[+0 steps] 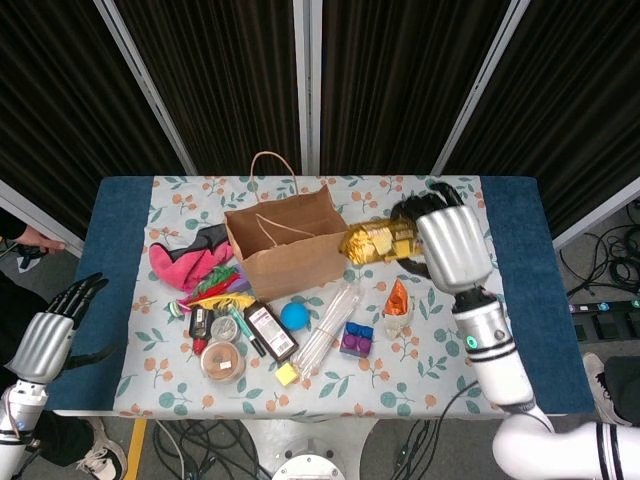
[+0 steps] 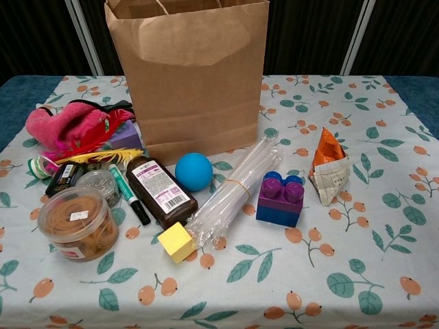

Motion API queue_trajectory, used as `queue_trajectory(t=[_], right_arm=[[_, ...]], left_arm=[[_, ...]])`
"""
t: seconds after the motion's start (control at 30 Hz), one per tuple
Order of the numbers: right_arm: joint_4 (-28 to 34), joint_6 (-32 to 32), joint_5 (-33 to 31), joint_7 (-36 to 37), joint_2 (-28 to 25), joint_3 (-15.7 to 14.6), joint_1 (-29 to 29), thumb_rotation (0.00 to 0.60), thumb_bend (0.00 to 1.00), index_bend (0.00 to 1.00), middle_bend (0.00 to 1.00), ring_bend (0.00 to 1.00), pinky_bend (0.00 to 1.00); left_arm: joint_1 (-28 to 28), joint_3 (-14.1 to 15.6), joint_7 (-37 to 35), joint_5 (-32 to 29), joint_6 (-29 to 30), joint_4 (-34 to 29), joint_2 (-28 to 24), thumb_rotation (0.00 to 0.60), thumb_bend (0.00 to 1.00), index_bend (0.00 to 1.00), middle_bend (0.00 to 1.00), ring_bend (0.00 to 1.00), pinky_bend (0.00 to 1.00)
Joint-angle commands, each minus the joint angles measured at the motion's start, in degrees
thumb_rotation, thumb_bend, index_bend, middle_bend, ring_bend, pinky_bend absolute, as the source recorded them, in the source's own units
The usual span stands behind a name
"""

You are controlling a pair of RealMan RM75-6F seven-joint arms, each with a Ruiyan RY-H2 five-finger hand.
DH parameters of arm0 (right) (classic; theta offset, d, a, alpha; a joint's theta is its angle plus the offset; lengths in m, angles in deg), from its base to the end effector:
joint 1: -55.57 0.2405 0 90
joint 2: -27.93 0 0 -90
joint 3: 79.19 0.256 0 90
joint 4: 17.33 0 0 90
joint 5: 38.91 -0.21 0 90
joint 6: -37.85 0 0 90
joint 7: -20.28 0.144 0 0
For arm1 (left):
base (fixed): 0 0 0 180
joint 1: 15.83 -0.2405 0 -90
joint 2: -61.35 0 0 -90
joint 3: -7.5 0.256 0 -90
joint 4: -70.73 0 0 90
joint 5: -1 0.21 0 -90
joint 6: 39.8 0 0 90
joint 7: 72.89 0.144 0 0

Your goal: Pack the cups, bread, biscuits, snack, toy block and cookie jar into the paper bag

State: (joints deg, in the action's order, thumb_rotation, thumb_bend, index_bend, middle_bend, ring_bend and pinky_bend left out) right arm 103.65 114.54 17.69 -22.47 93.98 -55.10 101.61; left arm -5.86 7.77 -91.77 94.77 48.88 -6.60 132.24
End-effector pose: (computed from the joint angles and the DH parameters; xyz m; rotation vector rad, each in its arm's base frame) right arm -0.0256 -0.3263 0.1570 1.5677 -0.5357 1.2116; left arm -0.3165 0.2005 0.1374 -1.4945 -0.9474 -1.1750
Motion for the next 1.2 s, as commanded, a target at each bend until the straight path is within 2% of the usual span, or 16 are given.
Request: queue_trajectory(t=[0.03,0.2,0.4,0.57,0.8,0.83,0.93,0.97,1.03,1.1,1.2], right_arm=[[-15.2,-3.2,-3.3,-14.4,6.3,3.8,14.3,0.600,0.21,0.70,0.57,0.40,0.25],[-28.4,-5.9,-0.4,-21.1,14.0,0.5,21.8,0.600,0.21,0.70,0.57,0.40,0.25],[-37.0,-9.5,-0.1,-27.6,20.3,-3.6,26.8,0.600,0.21,0.70,0.57,0.40,0.25],[-38.6,-11.6,0.4,-29.3,22.8,-6.0,28.3,0.600,0.21,0.70,0.57,0.40,0.25],[-38.0,-13.0,-0.3,-30.3,23.4,-7.5,28.7,0.600,0.19,0.69,0.55,0.40,0.23],[-37.7,-13.3,-0.7,-30.4,23.3,-7.6,28.7,0.600,0.16,0.66,0.53,0.39,0.21],[-36.4,-14.9,-3.4,-31.2,22.7,-7.4,29.1,0.600,0.03,0.49,0.42,0.27,0.12],[-35.9,-15.2,-4.2,-31.7,22.5,-7.3,29.3,0.600,0.00,0.41,0.36,0.20,0.08],[-35.2,-15.3,-5.5,-32.6,22.1,-7.0,29.8,0.600,0.00,0.31,0.29,0.13,0.03],[-34.6,-14.9,-6.2,-33.0,21.9,-6.8,30.1,0.600,0.00,0.26,0.25,0.10,0.01],[-34.0,-14.3,-6.8,-33.0,21.4,-6.8,30.2,0.600,0.00,0.24,0.23,0.08,0.00]], left_arm=[[-0.1,-0.2,-0.1,-0.3,0.1,0.0,0.0,0.600,0.19,0.14,0.18,0.13,0.22],[0.7,-1.2,-0.5,-0.5,-0.1,0.0,0.0,0.600,0.19,0.14,0.18,0.13,0.22],[1.4,-2.0,-1.3,-0.8,-0.4,0.3,0.3,0.600,0.19,0.14,0.18,0.13,0.22],[1.4,-2.3,-2.4,-1.4,-0.3,1.0,0.5,0.600,0.19,0.14,0.18,0.13,0.22],[1.2,-2.1,-3.8,-1.6,-0.4,2.3,0.8,0.600,0.19,0.14,0.18,0.13,0.22],[1.2,-2.1,-3.9,-1.6,-0.4,2.4,0.9,0.600,0.19,0.14,0.18,0.13,0.22],[1.2,-2.1,-4.3,-1.7,-0.5,2.9,1.2,0.600,0.19,0.14,0.18,0.13,0.22],[1.2,-2.1,-4.4,-1.8,-0.5,3.0,1.2,0.600,0.19,0.14,0.18,0.13,0.22],[1.3,-2.2,-4.5,-1.8,-0.6,3.2,1.3,0.600,0.19,0.14,0.18,0.13,0.22],[1.3,-2.3,-4.6,-1.9,-0.5,3.3,1.2,0.600,0.19,0.14,0.18,0.13,0.22],[1.3,-2.3,-4.7,-1.9,-0.4,3.3,1.2,0.600,0.19,0.14,0.18,0.13,0.22]])
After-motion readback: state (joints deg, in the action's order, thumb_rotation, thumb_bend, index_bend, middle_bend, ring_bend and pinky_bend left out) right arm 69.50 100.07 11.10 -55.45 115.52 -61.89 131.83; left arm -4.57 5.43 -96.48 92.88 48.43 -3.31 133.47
